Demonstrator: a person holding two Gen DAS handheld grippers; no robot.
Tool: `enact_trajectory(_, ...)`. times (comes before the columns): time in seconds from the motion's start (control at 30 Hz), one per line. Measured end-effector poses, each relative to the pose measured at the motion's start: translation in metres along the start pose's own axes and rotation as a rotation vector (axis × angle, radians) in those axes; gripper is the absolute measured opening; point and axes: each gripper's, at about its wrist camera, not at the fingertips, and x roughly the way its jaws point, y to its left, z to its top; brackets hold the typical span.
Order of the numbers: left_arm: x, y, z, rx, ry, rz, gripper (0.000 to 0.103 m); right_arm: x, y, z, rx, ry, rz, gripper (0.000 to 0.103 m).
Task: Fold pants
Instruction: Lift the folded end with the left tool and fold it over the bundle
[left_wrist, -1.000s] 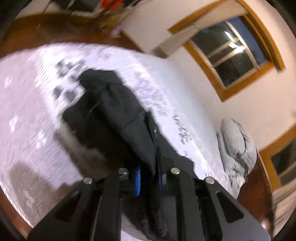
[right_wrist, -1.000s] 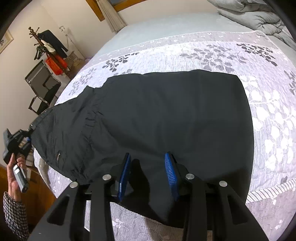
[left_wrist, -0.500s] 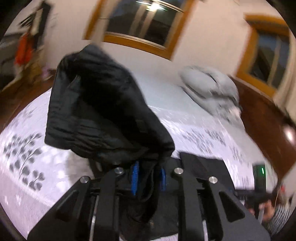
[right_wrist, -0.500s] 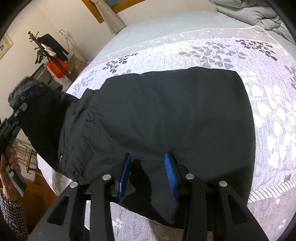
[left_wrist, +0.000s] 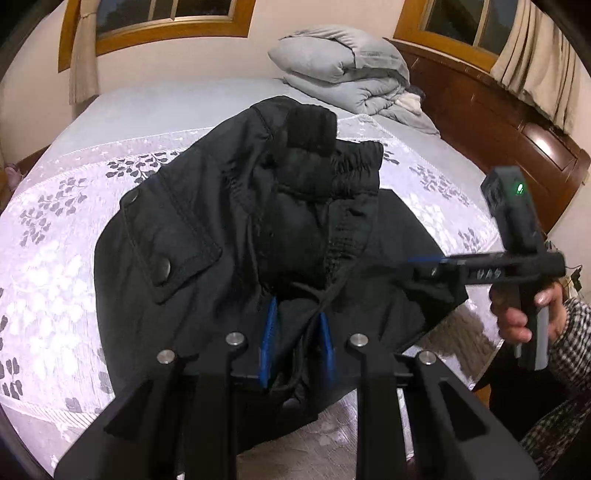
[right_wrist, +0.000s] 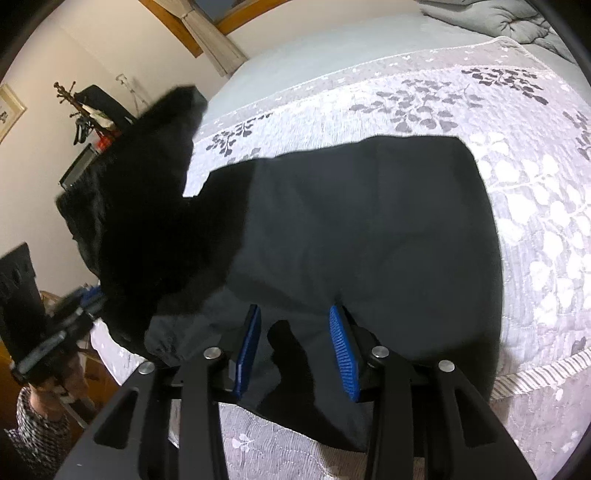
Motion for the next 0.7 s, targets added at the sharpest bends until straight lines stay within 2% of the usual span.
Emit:
enact_trajectory(0.07,0.0,-0.002,-0.003,-0.015,0.009,-0.022,0.019,-0.006,0.001,0.003,0.001,-0.016,0.011,0.055)
enact_trajectory(0.13,0.004,0.001,-0.002,-0.004,0.04,-0.041,0.021,-0.012,0.002,0.008,0.018,-0.038,0.045,0.056)
enact_trajectory(0.23,-0.006,0.004,-0.007,-0.019,0.064,-0.09,0.034,-0.02,0.008,0.021,0.052,-0.048,0.13,0.071)
enact_trajectory(0.3,-0.019,0.008,-0.006,-0.058,0.048,-0.103,0.068,-0.027,0.013,0.03,0.065,-0.066,0.194,0.079)
enact_trajectory(0.33,-0.026,0.011,-0.008,-0.077,0.025,-0.095,0.071,-0.028,0.015,0.036,0.076,-0.073,0.228,0.082)
enact_trajectory(0.4,-0.036,0.017,-0.01,-0.086,-0.01,-0.071,0.074,-0.027,0.018,0.044,0.095,-0.068,0.266,0.083)
enact_trajectory(0.47,-0.041,0.027,-0.012,-0.108,-0.016,-0.02,0.08,-0.018,0.022,0.051,0.103,-0.042,0.266,0.084)
enact_trajectory(0.57,-0.042,0.044,-0.017,-0.173,-0.009,0.015,0.08,-0.003,0.025,0.054,0.1,-0.006,0.223,0.084)
enact_trajectory(0.7,-0.043,0.059,-0.026,-0.234,0.002,0.061,0.08,0.013,0.024,0.051,0.119,0.029,0.242,0.084)
